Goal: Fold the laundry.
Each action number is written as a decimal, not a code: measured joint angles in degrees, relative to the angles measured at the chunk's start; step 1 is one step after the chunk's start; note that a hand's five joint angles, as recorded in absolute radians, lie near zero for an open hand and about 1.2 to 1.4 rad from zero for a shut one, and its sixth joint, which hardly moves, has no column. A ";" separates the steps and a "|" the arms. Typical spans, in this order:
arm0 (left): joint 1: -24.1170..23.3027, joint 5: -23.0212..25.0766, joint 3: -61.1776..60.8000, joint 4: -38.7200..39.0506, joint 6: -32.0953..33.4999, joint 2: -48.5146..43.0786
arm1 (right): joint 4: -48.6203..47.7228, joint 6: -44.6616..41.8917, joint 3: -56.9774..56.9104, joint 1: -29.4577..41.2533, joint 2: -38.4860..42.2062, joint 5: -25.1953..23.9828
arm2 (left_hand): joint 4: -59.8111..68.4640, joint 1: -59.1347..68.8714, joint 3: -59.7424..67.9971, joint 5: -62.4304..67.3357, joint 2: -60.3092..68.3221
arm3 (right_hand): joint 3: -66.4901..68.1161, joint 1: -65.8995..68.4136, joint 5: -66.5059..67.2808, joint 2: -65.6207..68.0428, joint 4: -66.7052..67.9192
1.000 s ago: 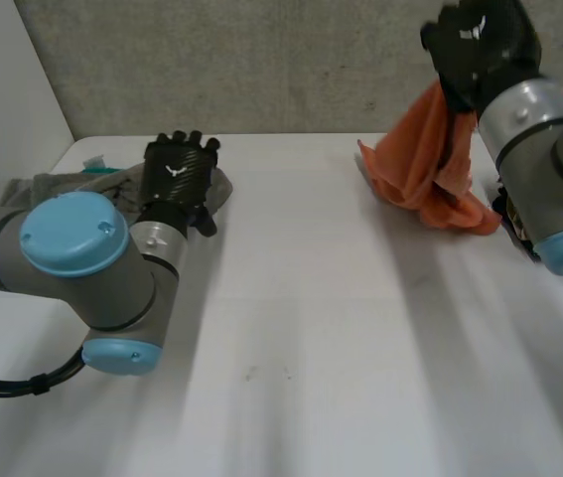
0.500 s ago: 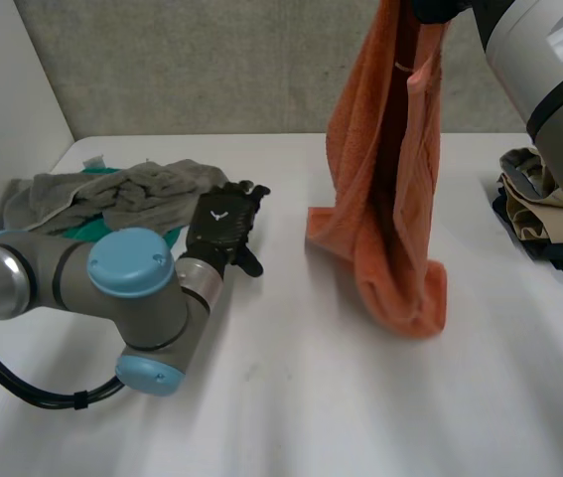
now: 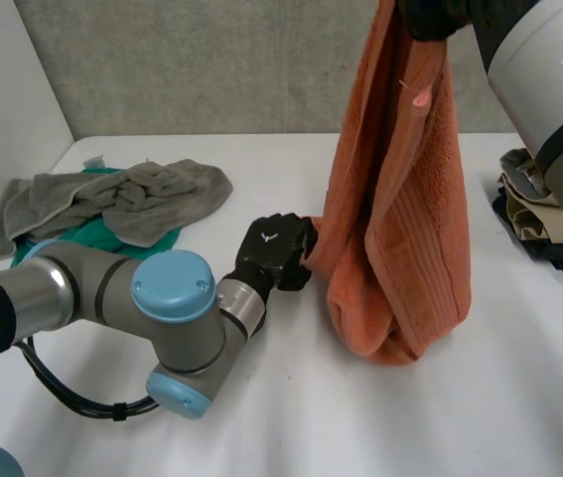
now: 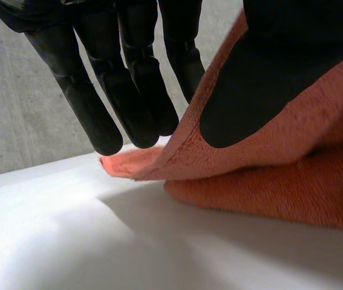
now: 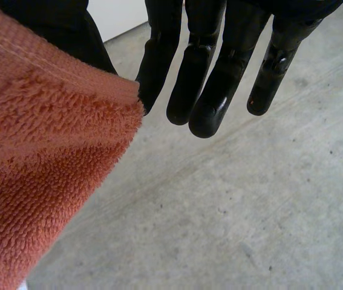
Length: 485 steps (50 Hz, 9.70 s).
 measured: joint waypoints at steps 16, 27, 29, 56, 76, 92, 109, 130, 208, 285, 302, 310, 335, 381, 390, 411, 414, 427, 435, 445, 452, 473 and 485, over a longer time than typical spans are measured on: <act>14.93 -10.27 -12.75 -2.28 14.49 27.49 | 6.54 -0.24 6.05 -12.52 0.59 -0.53 | 0.11 0.00 0.20 0.00 0.20 | 0.00 0.00 0.01 0.00 0.00; 16.57 -4.47 -24.72 -1.53 23.96 42.43 | 18.16 -1.05 9.39 -22.49 10.47 -6.24 | 0.12 0.00 0.23 0.00 0.22 | 0.00 0.00 0.41 0.00 0.00; 16.43 -4.13 -23.67 -1.57 25.28 39.56 | 19.58 -1.58 8.64 -22.92 14.25 -6.80 | 0.16 0.00 0.27 0.00 0.27 | 0.00 0.00 0.41 0.00 0.00; 12.24 -8.58 16.19 19.59 42.77 17.55 | -31.36 1.64 -8.60 -21.52 25.61 -1.53 | 0.36 0.00 0.41 0.00 0.35 | 0.00 0.00 0.42 0.19 0.00; 11.47 -8.74 -31.10 20.48 42.89 33.31 | -13.91 6.39 27.97 -23.57 12.04 -18.00 | 0.37 0.00 0.41 0.00 0.35 | -1.58 -1.65 -0.89 -2.07 1.78; 10.80 -8.74 -27.77 15.00 42.79 42.32 | -12.44 28.56 29.32 -26.45 16.32 -18.92 | 0.37 0.00 0.41 0.00 0.36 | -55.13 -43.73 -52.88 -54.39 -12.38; 5.16 -8.80 -23.82 10.86 42.66 51.89 | -14.08 48.46 18.56 -16.50 32.77 -16.81 | 0.37 0.00 0.41 0.00 0.37 | -55.13 -43.73 -52.88 -54.39 -12.38; 4.66 -8.87 -23.19 9.43 42.62 53.73 | -14.07 48.04 19.06 -14.15 33.59 -13.56 | 0.37 0.00 0.41 0.00 0.37 | -45.12 -35.92 -44.91 -45.48 -3.73; 15.79 -7.03 12.97 14.61 48.24 16.12 | -35.55 3.99 -10.00 -23.56 27.81 -4.81 | 0.39 0.00 0.46 0.00 0.40 | 0.27 1.37 0.39 -0.04 41.96; 20.81 -1.88 -35.79 -16.18 47.85 34.17 | 4.70 -3.69 34.01 -34.59 17.06 -15.08 | -36.34 -33.32 -35.01 -34.19 -35.96 | 0.27 1.37 0.41 -0.04 42.23; 31.38 19.91 -29.22 -25.05 49.23 29.74 | 4.65 -3.74 34.91 -34.29 17.14 -15.21 | -36.34 -33.32 -35.02 -34.18 -35.96 | 0.27 1.37 0.42 -0.04 42.23; 31.48 20.58 -27.33 -27.76 50.80 26.75 | 4.57 -3.73 34.88 -34.43 17.16 -15.21 | -36.34 -33.32 -35.01 -34.23 -35.96 | 0.27 1.37 0.42 -0.04 42.23; 30.55 17.69 -27.27 -28.13 61.82 25.00 | 4.89 -4.26 34.61 -34.54 16.50 -14.74 | -0.15 -0.21 0.00 -0.63 0.03 | 0.27 1.37 0.52 -0.04 42.23; 26.65 -0.90 8.96 -5.57 40.94 24.27 | -14.99 -16.48 -2.65 -25.95 22.03 -2.80 | 0.36 -0.21 0.43 -0.63 0.38 | 0.27 1.68 0.53 0.24 42.23; 26.99 -3.85 22.61 5.86 29.48 23.69 | -36.76 -11.12 -8.34 -24.87 20.98 -3.79 | 0.36 -0.22 0.43 -0.63 0.38 | 0.27 1.71 0.54 0.24 42.24; 31.65 2.13 -17.90 13.72 23.33 23.15 | -33.91 -9.14 20.69 -25.65 25.97 -11.68 | 0.37 -0.22 0.46 -0.63 0.40 | 0.27 1.71 0.61 0.24 42.24; 31.94 3.98 -21.60 13.67 23.55 22.97 | -32.90 -9.09 24.19 -26.17 26.70 -12.19 | 0.38 -0.22 0.46 -0.63 0.40 | 0.27 1.71 0.62 0.24 42.24; 39.59 9.71 -36.23 -15.08 33.58 40.58 | 8.22 -12.06 30.77 -35.11 12.24 -12.90 | 0.38 -0.22 0.46 -0.63 0.40 | 0.27 1.71 0.62 0.24 42.24; 43.22 13.67 -40.98 -37.73 48.88 49.26 | 29.19 -20.98 31.17 -40.50 4.43 -13.75 | 0.38 -0.22 0.46 -0.63 0.40 | 0.27 1.71 0.64 0.24 42.24; 41.70 14.28 -40.08 -36.17 53.27 48.67 | 22.94 -22.99 30.61 -40.83 8.84 -14.64 | 0.38 -0.22 0.46 -0.63 0.40 | 0.27 1.71 0.64 0.24 42.24; 36.02 13.57 -33.50 -23.16 45.98 40.10 | 9.24 -18.71 27.36 -38.23 15.46 -13.88 | 0.38 -0.21 0.46 -0.63 0.40 | 0.27 1.71 0.64 0.24 42.24; 30.27 4.69 -11.04 -6.67 42.57 21.11 | -13.23 -15.67 7.55 -31.28 29.98 -7.43 | 0.38 -0.22 0.46 -0.63 0.40 | 0.27 1.71 0.64 0.24 42.24; 29.57 -5.62 19.12 0.21 31.99 21.16 | -34.63 -2.82 -8.72 -28.62 22.20 -3.95 | 0.38 -0.22 0.47 -0.63 0.41 | 0.27 1.71 0.64 0.24 42.24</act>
